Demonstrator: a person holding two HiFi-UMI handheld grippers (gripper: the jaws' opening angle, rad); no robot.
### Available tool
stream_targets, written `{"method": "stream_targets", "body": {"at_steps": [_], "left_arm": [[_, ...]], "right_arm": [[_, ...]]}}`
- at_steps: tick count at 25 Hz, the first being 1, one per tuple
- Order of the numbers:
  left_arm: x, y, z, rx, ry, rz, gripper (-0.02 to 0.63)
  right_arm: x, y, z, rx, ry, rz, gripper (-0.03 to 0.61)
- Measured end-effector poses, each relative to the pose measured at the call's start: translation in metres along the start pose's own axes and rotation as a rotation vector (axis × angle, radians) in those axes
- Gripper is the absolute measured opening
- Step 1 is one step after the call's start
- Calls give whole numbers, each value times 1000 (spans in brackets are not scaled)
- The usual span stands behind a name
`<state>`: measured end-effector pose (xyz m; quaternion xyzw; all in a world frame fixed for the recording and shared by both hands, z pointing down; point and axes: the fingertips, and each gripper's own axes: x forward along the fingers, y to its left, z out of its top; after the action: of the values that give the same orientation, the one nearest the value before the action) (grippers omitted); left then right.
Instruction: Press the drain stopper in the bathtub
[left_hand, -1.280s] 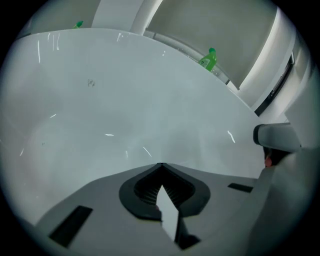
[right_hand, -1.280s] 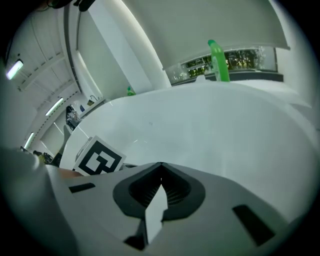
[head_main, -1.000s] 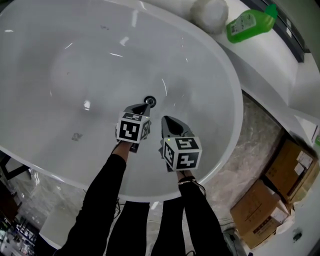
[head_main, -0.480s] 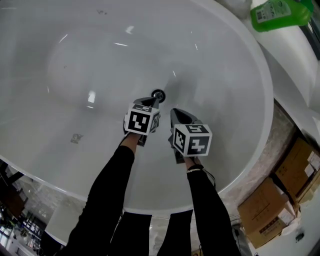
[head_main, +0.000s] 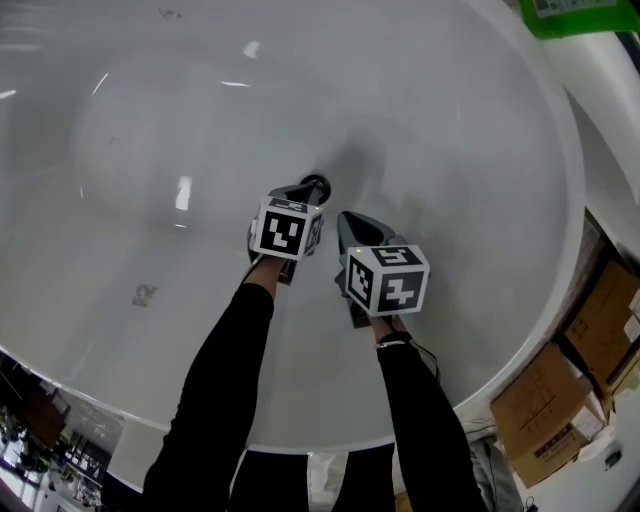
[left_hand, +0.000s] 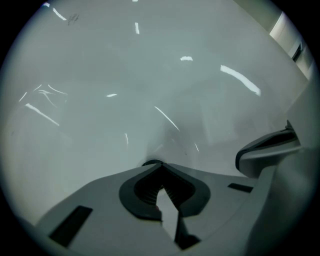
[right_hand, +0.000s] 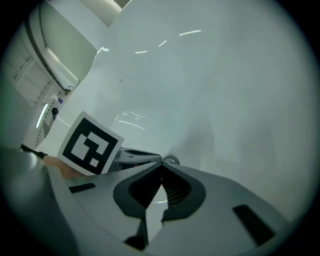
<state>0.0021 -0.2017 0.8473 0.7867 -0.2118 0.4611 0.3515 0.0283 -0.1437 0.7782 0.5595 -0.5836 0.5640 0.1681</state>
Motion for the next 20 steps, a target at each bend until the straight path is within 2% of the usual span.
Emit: {"method": "stream_targets", "body": {"at_steps": [8, 14, 20], "left_arm": [[29, 0, -18, 28, 39, 9, 8], [45, 4, -28, 56, 126, 30, 8], [47, 8, -29, 79, 103, 54, 8]], "right_arm": [[12, -6, -2, 68, 4, 22, -5], [8, -9, 4, 101, -28, 6, -5], [13, -7, 3, 83, -23, 0, -5]]}}
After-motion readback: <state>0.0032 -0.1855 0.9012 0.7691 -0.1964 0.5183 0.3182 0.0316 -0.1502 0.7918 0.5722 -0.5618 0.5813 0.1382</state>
